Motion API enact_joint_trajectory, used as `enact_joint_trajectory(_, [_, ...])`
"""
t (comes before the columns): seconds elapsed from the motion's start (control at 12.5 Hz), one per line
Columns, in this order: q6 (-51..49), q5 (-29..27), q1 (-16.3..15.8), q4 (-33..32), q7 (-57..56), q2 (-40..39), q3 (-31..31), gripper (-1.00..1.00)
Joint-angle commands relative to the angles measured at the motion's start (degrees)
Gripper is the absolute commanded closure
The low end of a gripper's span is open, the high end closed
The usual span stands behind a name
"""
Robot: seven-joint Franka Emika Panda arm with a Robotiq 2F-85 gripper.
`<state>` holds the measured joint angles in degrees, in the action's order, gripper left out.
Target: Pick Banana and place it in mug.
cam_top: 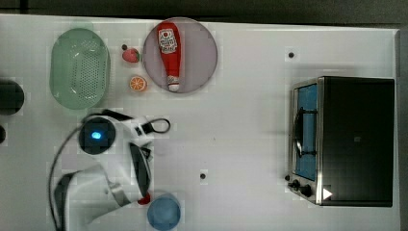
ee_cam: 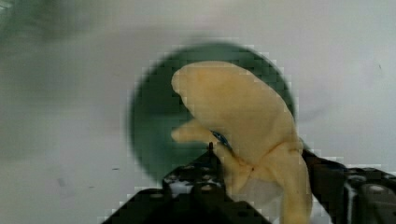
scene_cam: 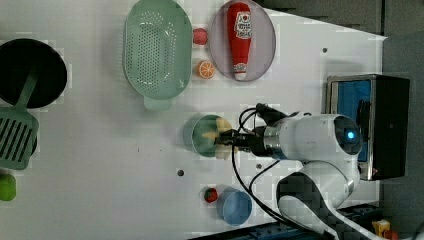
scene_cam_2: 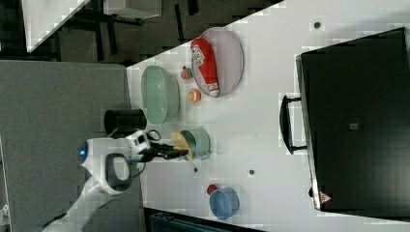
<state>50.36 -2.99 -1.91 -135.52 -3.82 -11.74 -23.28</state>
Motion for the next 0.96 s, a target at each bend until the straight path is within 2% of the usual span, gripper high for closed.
enact_joint_trajectory(0.08, [2.27, -0.19, 0.33, 1.10, 1.93, 4.10, -0.99, -0.83])
enact_joint_trajectory(0.16, [2.77, -0.19, 0.33, 1.25, 1.93, 4.12, -0.89, -1.00])
enact_joint_trajectory(0.4, [3.39, -0.24, 0.51, 2.36, 1.93, 5.67, -0.38, -1.00])
enact_joint_trajectory(0.56, [0.93, -0.25, 1.02, 3.18, 1.93, 9.68, 1.46, -1.00])
enact_joint_trajectory(0.96, [-23.02, -0.19, 2.58, 12.12, 1.78, 21.05, 12.11, -1.00])
